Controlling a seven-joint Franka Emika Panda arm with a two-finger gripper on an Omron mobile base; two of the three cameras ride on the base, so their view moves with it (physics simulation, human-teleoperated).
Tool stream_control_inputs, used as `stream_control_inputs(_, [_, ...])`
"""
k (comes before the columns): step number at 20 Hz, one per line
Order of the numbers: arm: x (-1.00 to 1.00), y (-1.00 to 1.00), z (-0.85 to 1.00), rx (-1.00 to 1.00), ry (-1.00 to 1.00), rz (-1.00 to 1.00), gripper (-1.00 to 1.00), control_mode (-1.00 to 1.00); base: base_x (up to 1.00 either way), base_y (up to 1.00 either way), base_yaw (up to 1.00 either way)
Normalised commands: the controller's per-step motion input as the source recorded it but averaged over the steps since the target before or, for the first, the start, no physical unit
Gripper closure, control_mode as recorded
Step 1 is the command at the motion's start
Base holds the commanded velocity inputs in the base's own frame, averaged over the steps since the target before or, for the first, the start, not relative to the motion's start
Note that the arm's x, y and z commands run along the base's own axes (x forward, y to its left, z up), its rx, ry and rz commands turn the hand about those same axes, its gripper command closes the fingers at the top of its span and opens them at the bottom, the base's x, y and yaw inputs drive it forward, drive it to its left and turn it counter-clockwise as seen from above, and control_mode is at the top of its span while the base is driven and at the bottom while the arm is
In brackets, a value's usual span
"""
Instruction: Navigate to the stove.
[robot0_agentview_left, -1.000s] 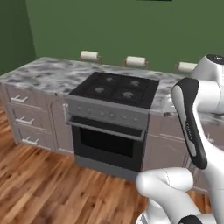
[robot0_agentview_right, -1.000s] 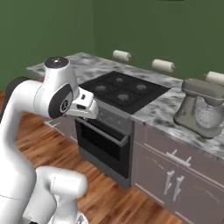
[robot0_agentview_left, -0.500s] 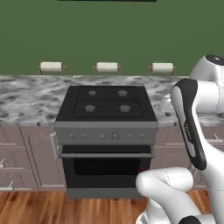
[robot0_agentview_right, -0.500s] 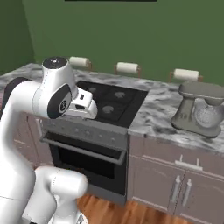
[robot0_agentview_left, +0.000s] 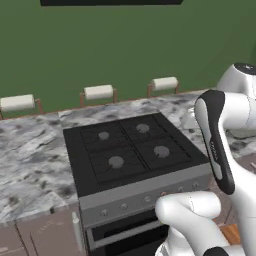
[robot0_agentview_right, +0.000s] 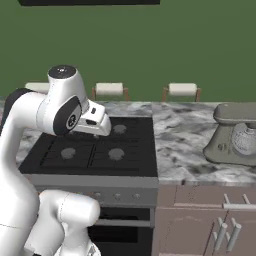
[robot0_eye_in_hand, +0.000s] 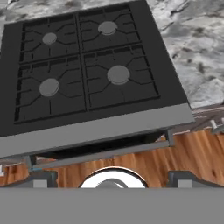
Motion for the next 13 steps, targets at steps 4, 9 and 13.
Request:
stream_control_inputs(4, [0.00,0.00,0.00,0.00,0.00,0.00,-1.00,1.00,0.18,0.16,-0.14])
stream_control_inputs(9, [0.00,0.00,0.00,0.00,0.00,0.00,-1.00,1.00,0.00,0.00,0.00])
stream_control_inputs(13, [0.00,0.00,0.00,0.00,0.00,0.00,-1.00,1.00,0.00,0.00,0.00])
